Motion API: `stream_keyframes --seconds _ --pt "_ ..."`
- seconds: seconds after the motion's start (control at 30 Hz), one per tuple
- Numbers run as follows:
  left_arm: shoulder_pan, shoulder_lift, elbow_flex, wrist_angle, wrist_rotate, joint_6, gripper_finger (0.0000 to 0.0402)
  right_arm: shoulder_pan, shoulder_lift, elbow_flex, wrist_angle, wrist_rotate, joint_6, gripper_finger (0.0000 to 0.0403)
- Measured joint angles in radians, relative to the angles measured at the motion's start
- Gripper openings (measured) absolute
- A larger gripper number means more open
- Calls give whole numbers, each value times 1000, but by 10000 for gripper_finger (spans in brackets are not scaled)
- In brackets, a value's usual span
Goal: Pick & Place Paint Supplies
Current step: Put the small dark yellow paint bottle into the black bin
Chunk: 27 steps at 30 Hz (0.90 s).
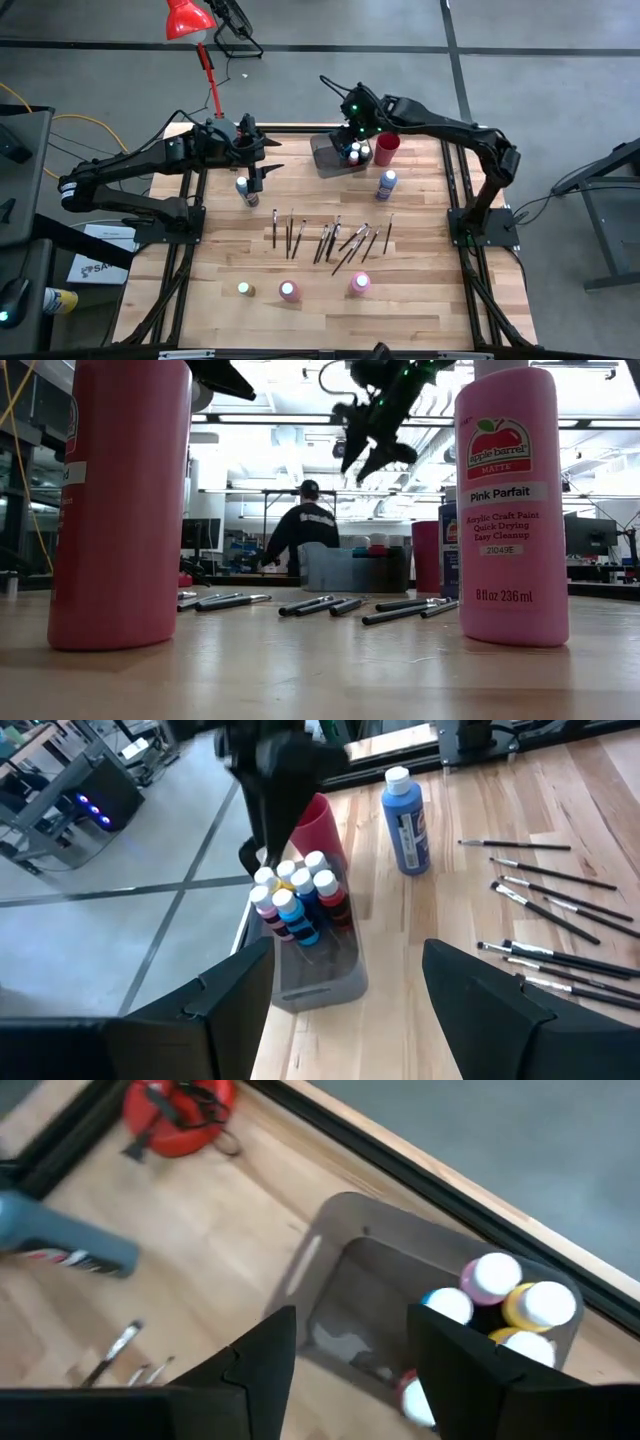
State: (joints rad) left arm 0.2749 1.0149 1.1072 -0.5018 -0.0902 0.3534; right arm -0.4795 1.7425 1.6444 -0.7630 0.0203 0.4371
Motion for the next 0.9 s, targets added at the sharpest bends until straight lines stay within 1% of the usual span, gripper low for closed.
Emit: stream_keyframes --seconds 0.1,0.2,0.53,0.73,0.9 --pt "0 0 0 -9 0 0 251 30 -38 0 -19 0 10 182" --pt "0 0 0 -21 0 0 251 58 -72 0 -73 1 55 179" --pt "0 0 0 -25 23 7 251 181 -145 0 -334 -2 203 176" --pt "0 -1 0 -33 24 8 251 256 -158 0 -359 7 288 176" --pt "0 -25 1 -110 83 3 251 313 -158 0 -369 12 326 176"
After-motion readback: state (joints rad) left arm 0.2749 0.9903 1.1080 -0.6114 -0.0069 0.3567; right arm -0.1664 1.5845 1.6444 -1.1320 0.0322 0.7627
